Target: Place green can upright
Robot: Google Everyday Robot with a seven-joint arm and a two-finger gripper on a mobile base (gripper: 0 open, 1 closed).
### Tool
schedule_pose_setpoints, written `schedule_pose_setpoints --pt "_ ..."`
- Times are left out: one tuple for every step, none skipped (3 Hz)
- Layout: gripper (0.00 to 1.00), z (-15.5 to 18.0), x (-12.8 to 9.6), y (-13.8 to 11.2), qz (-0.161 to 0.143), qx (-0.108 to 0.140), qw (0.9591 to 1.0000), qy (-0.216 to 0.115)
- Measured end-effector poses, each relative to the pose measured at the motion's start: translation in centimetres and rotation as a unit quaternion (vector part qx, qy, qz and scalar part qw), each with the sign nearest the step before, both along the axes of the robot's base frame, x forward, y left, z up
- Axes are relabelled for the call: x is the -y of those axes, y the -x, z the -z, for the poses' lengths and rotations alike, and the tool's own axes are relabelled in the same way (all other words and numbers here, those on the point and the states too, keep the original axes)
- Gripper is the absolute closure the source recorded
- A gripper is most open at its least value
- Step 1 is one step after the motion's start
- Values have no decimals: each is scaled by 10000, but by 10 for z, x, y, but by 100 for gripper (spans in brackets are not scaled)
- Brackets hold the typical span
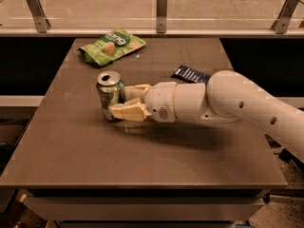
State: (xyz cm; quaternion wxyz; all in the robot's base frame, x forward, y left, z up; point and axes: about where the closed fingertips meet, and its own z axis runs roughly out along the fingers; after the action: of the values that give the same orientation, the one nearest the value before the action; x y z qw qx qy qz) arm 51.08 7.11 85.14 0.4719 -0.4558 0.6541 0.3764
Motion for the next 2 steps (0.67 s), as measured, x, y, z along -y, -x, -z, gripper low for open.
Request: schedule_pose_setpoints --pt "100 9 3 0 48 5 10000 -85" --pt "82 8 3 0 46 5 10000 -85"
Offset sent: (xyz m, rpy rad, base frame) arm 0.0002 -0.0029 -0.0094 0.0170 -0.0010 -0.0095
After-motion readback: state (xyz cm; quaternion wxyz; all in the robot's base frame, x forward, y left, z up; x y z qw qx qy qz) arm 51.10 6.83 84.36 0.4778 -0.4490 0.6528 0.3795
